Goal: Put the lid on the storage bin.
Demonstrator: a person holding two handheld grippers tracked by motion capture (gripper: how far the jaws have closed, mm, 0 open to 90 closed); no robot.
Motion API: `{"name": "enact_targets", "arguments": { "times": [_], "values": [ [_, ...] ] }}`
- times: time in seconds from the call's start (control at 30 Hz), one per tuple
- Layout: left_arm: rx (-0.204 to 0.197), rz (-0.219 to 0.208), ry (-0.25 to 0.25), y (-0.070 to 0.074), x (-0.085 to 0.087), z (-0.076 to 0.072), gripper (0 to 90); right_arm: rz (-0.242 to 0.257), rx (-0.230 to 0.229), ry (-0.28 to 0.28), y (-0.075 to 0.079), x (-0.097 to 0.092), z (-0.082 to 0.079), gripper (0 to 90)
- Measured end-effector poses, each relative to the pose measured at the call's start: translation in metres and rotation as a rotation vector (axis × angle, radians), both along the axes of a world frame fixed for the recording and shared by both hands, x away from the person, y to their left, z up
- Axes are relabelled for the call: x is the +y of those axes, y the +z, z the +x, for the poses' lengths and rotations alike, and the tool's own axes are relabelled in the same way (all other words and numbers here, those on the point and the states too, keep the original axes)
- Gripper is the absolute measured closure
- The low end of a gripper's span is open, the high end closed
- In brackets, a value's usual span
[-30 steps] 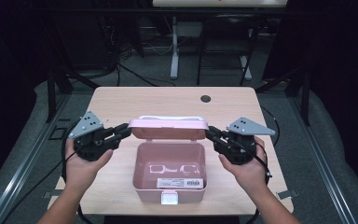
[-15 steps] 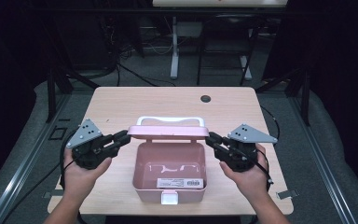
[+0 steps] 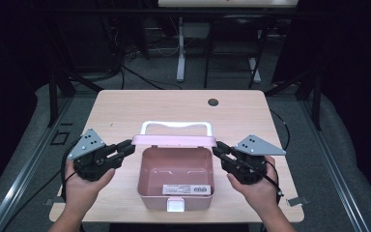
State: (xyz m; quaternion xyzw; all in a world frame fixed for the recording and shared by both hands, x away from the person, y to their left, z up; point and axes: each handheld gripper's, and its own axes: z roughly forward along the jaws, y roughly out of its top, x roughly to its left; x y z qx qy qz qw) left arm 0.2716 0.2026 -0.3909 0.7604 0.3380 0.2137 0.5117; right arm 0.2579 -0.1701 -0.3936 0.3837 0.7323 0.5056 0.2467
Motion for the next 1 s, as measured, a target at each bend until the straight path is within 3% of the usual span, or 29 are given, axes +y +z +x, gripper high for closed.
{"name": "enact_targets", "arguments": {
  "times": [0.33, 0.7, 0.93, 1.0],
  "values": [
    [0.003, 0.000, -0.012, -0.005, 0.001, -0.007, 76.6, -0.007, 0.014, 0.019, -0.003, -0.002, -0.004, 75.7],
    [0.010, -0.008, -0.023, -0.008, 0.002, -0.012, 76.5, 0.055, 0.077, 0.043, -0.009, -0.019, -0.012, 74.5],
    [0.007, -0.005, -0.014, -0.011, 0.002, -0.016, 76.5, 0.059, 0.092, 0.014, -0.019, -0.030, -0.017, 70.9],
    [0.005, -0.009, -0.012, -0.012, 0.001, -0.017, 76.5, 0.052, 0.078, -0.002, -0.023, -0.032, -0.016, 70.3]
  ]
}}
